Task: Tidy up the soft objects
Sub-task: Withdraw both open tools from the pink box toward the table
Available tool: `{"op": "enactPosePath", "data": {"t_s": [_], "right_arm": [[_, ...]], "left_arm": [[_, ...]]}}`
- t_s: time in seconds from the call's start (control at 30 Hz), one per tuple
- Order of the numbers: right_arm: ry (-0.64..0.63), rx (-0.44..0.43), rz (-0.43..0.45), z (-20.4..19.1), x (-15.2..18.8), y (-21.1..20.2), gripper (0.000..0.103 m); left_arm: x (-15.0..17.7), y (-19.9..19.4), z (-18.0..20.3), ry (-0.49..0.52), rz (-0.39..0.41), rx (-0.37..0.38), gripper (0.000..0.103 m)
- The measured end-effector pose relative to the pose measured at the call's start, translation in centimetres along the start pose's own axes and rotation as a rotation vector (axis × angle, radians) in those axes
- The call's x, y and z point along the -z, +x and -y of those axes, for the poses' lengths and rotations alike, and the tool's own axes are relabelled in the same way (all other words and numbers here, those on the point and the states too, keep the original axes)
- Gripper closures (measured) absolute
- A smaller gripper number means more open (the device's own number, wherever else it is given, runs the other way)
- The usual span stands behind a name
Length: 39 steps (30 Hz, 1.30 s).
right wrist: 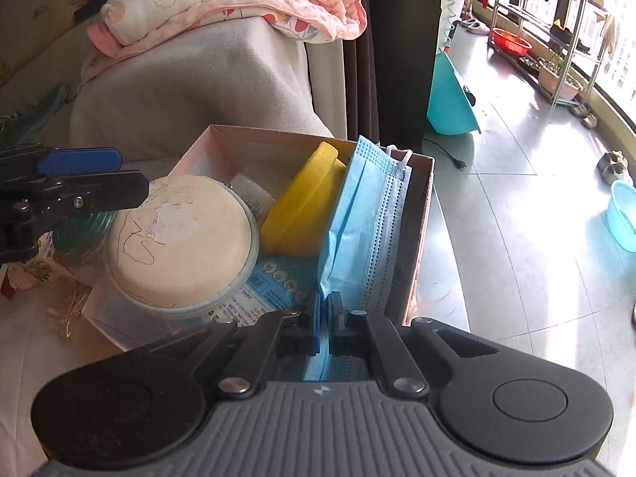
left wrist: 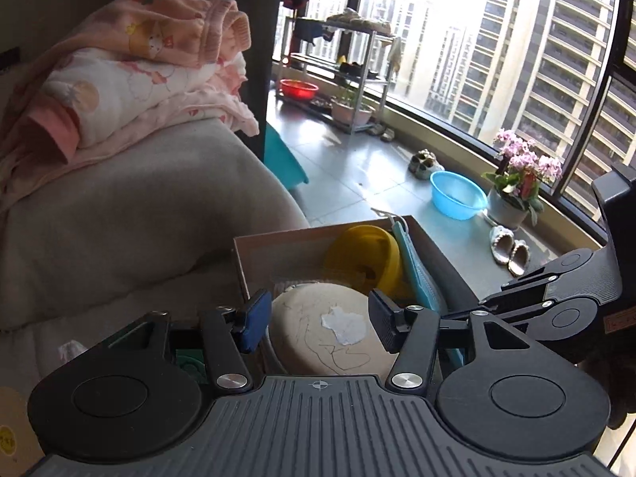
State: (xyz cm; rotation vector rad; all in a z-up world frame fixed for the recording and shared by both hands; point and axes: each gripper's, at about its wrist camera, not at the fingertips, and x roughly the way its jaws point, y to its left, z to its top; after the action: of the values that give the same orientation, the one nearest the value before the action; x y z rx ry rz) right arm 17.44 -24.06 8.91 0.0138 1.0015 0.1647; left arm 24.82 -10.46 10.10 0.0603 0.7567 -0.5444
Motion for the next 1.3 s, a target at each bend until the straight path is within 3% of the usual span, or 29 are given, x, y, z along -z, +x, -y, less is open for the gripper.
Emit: {"op": "enactPosePath", "data": {"t_s": [0.13,0.2,0.3,0.37,0.47,0.63,0.73,0.93,1.17,1.3], "right_arm": [[-0.011,-0.064,-0.054,-0.1,0.4,-1.1,0.099],[-0.005,-0.082,-0.053,0.2,0.4,-1.9,0.098],[0.006,-0.082,0.005,0.9,-0.3,-3.4,0.093],[0.066,-0.117,0.043,2.2,-1.5,-4.4,0.086],[0.160,-0.152,0.116,3.8,-3.4,-5.3,0.084],[0.172,-0.028,0.217,3.9,-6.6,-4.3,0.083],[0.108,0.097,0.191,3.0,-9.0,-0.8,0.084],[0.253,0.010,0.009,4.2,-10.4,4.1,0.084],[0.347,-0.007,0.000,5.6,-8.9,5.4,0.081],[0.312,0.010,0.039,4.8,-9.2,2.4,0.075]], "left_arm": [[1.4,1.7,1.7,0.057,-0.055,-0.014,0.048],[2.1,2.3,1.8,0.039,-0.087,0.016,0.050],[2.5,2.2,2.2,0.052,-0.074,0.019,0.048],[2.4,2.2,2.2,0.066,-0.072,0.015,0.047],[2.6,2.1,1.7,0.043,-0.075,0.022,0.048],[3.0,1.4,1.6,0.028,-0.076,0.041,0.051],[3.3,1.1,1.6,0.021,-0.077,0.049,0.051],[3.7,0.7,1.0,0.000,-0.068,0.065,0.051],[3.7,1.1,0.8,-0.009,-0.070,0.059,0.048],[3.5,0.0,0.3,-0.033,-0.034,0.071,0.051]]}}
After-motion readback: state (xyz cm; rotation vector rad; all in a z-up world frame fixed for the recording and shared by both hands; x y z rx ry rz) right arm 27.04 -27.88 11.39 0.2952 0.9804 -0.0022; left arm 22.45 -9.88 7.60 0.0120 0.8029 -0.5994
